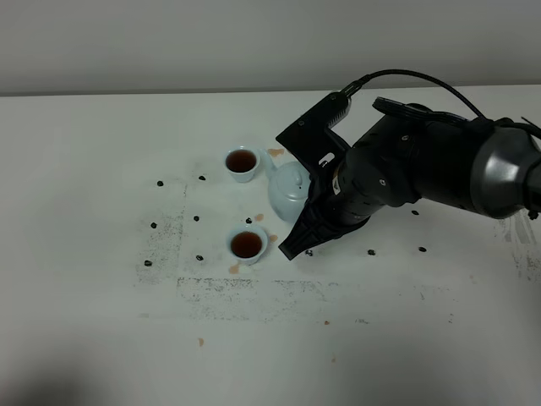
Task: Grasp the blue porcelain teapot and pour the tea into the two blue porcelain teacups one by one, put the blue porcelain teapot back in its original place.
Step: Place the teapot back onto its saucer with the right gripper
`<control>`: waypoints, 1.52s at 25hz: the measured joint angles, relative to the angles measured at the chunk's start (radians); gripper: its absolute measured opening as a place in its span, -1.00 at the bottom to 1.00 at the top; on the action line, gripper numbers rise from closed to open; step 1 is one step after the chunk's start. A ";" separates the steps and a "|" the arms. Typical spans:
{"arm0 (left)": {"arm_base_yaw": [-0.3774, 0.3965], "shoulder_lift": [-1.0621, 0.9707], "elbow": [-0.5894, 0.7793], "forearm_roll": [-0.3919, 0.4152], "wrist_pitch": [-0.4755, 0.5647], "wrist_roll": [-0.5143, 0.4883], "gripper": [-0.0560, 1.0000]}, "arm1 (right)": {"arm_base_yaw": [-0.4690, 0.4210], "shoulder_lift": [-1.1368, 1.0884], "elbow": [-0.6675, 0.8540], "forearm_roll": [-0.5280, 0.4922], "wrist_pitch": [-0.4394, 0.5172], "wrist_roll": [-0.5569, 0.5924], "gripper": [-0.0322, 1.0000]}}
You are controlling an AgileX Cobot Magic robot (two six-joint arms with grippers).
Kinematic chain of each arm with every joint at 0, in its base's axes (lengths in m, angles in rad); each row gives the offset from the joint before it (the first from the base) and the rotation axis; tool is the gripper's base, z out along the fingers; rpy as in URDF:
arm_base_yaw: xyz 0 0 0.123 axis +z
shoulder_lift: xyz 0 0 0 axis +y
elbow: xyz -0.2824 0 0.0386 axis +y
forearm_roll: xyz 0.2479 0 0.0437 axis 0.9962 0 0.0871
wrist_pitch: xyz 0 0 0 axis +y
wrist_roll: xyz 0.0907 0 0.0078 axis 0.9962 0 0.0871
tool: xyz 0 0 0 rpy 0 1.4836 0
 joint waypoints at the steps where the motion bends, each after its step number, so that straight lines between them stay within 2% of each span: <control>1: 0.000 0.000 0.000 0.000 0.000 0.000 0.18 | 0.000 0.009 0.002 0.008 -0.007 0.000 -0.78; 22: 0.000 0.000 0.000 0.000 0.000 0.001 0.18 | -0.021 0.068 0.003 0.026 -0.039 -0.001 -0.78; 29: 0.000 0.000 0.000 0.000 0.000 0.001 0.18 | -0.071 0.009 0.003 -0.004 -0.046 -0.002 -0.78; 31: 0.000 0.000 0.000 0.000 0.000 0.001 0.18 | -0.094 -0.004 0.003 -0.036 -0.041 -0.035 -0.78; 34: 0.000 0.000 0.000 0.000 0.000 0.001 0.18 | -0.127 -0.006 0.003 -0.058 -0.029 -0.189 -0.78; 38: 0.000 0.000 0.000 0.000 0.000 0.001 0.18 | -0.148 -0.006 -0.011 0.019 -0.010 -0.326 -0.78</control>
